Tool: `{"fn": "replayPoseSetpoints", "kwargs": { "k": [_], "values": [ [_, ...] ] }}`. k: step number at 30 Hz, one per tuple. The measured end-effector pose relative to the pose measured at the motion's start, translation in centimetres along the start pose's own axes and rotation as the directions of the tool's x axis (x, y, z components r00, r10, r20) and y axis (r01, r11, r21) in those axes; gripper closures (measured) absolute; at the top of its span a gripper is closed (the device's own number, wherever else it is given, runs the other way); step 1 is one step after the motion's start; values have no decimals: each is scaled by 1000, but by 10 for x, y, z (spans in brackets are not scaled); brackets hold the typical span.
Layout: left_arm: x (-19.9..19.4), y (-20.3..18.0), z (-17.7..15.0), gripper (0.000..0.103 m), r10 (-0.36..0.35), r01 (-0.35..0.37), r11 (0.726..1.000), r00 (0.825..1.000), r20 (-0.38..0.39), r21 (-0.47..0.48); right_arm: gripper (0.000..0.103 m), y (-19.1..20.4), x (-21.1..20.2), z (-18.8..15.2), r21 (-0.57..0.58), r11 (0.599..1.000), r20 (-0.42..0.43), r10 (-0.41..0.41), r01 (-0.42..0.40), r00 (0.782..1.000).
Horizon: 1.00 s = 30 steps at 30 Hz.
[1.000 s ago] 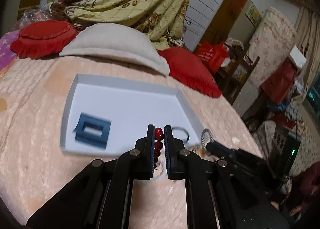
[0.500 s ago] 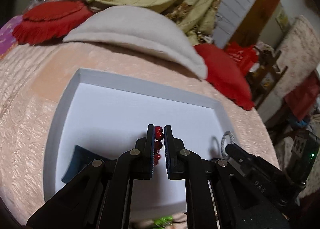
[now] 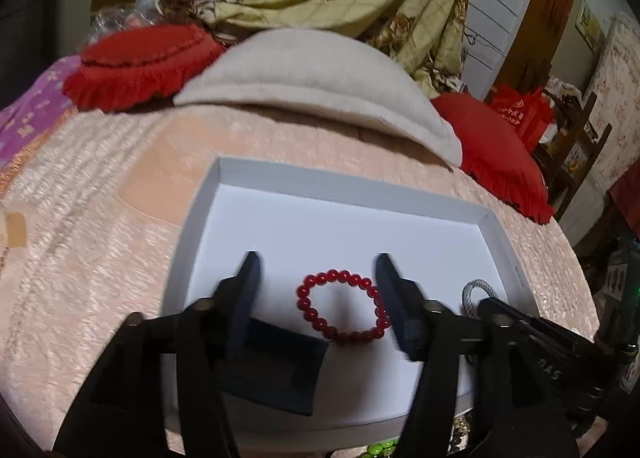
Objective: Organize jewelry
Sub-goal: 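Drop the red bracelet into the tray with the left gripper while the right drops the grey bangle, then grasp the pendant on the brown cord with the right gripper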
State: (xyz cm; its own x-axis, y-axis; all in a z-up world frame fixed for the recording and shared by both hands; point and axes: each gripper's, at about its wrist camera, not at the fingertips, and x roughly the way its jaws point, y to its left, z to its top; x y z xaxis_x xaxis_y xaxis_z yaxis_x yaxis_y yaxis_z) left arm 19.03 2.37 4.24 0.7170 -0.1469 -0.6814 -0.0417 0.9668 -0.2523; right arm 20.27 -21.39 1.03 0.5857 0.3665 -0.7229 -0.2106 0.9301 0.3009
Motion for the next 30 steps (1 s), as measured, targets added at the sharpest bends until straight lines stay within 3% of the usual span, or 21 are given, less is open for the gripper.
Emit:
{"fn": "replayPoseSetpoints", "kwargs": {
  "k": [3, 7, 10, 15, 17, 20, 22, 26, 30],
  "values": [
    [-16, 1, 1, 25, -7, 7, 1000, 998, 54, 5, 86, -2, -19, 0, -7, 1000, 48, -16, 16, 999],
    [-37, -1, -4, 24, -77, 73, 997, 990, 117, 38, 59, -5, -59, -9, -11, 999, 142, -38, 39, 989],
    [-53, -4, -13, 24, -84, 71, 991, 991, 109, 112, 59, -6, -88, -26, -31, 998, 181, -48, 55, 982],
    [-85, -6, -37, 24, -28, 8, 981, 995, 99, 193, 59, -8, -114, -66, -49, 993, 125, -104, 110, 987],
    [-92, -3, -49, 24, -26, 13, 982, 997, 68, 188, 59, -14, -118, -84, -50, 991, 89, -123, 128, 988],
    [-99, 11, -69, 24, -67, 66, 992, 998, 10, 106, 59, -20, -119, -109, -63, 988, 36, -139, 141, 990],
    [-100, 16, -80, 24, -50, 50, 996, 999, -15, 67, 59, -16, -117, -120, -113, 984, 16, -135, 136, 991],
    [-101, 4, -91, 24, -1, 2, 991, 1000, -4, 136, 59, -9, -106, -138, -185, 978, -47, -111, 101, 993],
    [-99, -2, -92, 24, 33, -36, 980, 999, 18, 196, 59, -16, -106, -130, -133, 986, -16, -106, 103, 994]
  ]
}}
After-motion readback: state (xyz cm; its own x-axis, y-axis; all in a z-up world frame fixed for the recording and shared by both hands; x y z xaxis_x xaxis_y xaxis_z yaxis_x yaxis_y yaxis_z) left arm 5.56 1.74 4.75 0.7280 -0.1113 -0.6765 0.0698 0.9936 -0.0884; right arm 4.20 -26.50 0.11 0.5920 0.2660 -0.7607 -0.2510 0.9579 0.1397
